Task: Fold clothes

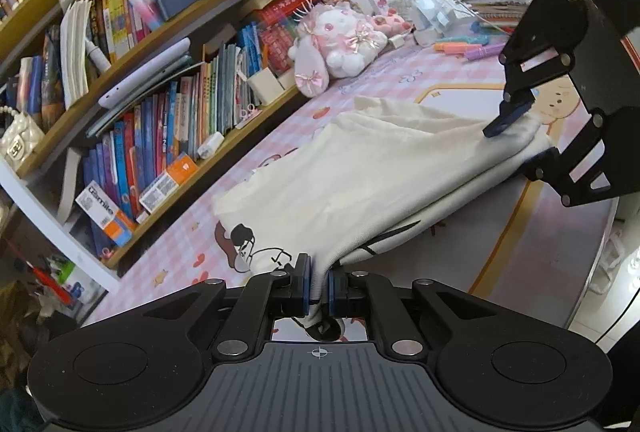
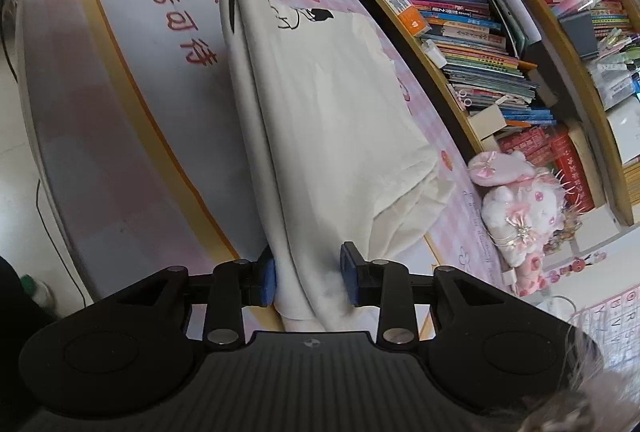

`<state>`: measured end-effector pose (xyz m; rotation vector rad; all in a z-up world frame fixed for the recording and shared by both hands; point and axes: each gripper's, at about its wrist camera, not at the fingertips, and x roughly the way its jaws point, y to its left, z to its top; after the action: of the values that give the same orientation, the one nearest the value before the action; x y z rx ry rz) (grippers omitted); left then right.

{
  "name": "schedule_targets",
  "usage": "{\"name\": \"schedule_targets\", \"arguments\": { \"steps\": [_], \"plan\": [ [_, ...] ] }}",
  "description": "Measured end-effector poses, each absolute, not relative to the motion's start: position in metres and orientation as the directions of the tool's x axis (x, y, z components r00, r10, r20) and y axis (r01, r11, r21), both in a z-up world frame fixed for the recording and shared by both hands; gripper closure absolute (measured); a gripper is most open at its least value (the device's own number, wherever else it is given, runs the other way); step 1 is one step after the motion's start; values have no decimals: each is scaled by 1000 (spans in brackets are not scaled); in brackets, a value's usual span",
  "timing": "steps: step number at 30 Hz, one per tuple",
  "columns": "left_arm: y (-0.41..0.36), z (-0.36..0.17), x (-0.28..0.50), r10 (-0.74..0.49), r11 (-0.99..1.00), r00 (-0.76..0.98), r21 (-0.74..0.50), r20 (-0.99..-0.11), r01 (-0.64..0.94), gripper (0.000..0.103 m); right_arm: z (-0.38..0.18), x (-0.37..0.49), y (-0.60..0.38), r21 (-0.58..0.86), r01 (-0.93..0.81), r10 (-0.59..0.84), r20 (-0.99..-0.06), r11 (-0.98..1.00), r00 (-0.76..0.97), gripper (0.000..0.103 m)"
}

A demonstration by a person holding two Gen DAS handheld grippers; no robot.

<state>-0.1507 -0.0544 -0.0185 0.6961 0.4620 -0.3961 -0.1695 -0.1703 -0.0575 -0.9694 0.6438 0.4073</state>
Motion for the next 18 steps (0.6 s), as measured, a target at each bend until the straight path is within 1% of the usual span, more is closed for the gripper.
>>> {"name": "schedule_targets", "arguments": {
  "steps": [6,14,15,17,18],
  "plan": [
    [-54,-19,-153,-190,692,826,524,-530,496,95,-59,-168,-173,-650,-579,20,-656,492,754,71],
    [-50,-26,-155,-184,671,809,530,-558,519,95,-62,-170,-174,-675,-584,18,-647,450,762,70],
    [-50,-27,-155,-184,666,805,531,-564,524,95,-62,-170,-174,-680,-584,17,-644,443,764,69],
    [-49,-30,-156,-184,652,798,536,-573,536,94,-63,-170,-175,-690,-581,15,-638,432,770,64],
    [-49,-31,-156,-184,645,795,539,-577,541,94,-64,-171,-176,-695,-579,14,-635,426,772,63]
  ]
}}
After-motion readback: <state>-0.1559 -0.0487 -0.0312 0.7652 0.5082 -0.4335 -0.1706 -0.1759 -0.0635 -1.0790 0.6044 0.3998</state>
